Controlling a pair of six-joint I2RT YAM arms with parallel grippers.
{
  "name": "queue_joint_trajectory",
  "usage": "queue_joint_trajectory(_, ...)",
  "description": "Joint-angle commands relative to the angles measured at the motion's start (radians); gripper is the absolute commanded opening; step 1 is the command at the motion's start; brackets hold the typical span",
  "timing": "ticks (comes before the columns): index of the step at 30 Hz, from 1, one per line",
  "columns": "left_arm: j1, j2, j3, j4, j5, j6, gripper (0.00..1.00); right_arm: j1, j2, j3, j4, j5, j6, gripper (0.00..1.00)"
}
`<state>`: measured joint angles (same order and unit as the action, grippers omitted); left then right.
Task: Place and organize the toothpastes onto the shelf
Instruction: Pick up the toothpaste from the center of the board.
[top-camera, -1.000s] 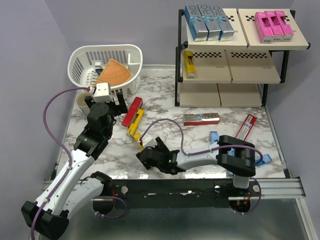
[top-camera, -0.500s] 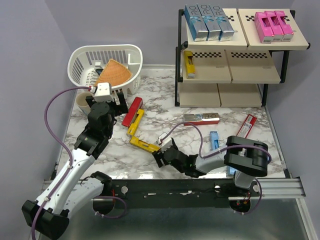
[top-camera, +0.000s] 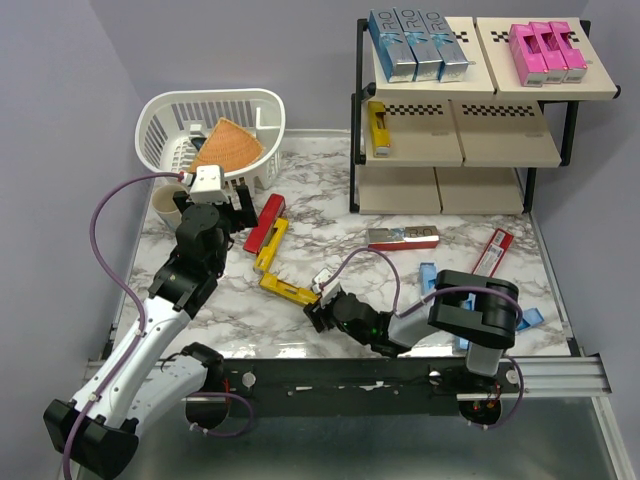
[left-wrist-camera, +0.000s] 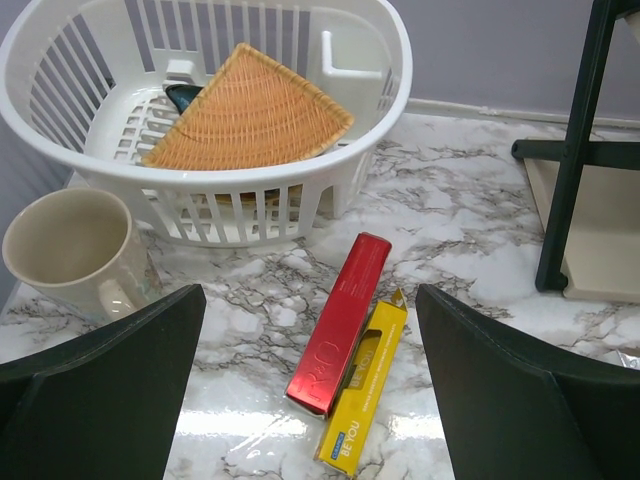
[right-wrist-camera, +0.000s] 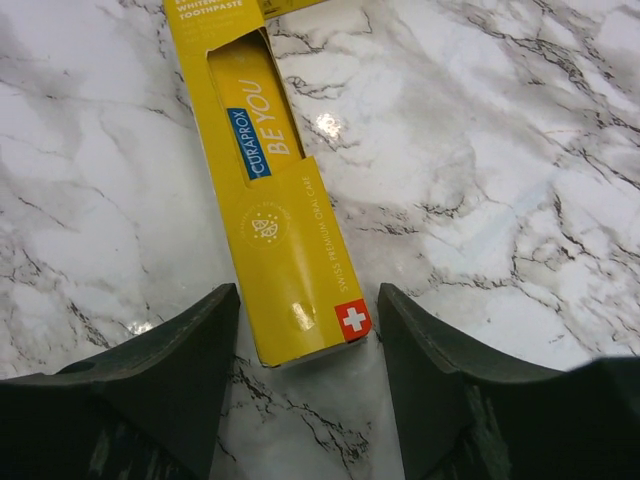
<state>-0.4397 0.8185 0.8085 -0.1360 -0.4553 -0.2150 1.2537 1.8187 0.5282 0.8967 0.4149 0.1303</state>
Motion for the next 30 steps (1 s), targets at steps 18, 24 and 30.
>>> queue_joint_trajectory(18,0.006,0.014,-0.008,0.013,0.043,-0.014,0.99,-0.010,-0.335,-0.025,-0.385,-0.022,0.071,0.36)
queue_joint_trajectory(24,0.006,0.021,-0.005,0.010,0.050,-0.012,0.99,-0.010,-0.556,0.087,-0.847,0.170,0.225,0.36)
queue_joint_trajectory(30,0.006,0.024,-0.002,0.007,0.063,-0.015,0.99,-0.034,-0.737,0.226,-1.231,0.361,0.315,0.36)
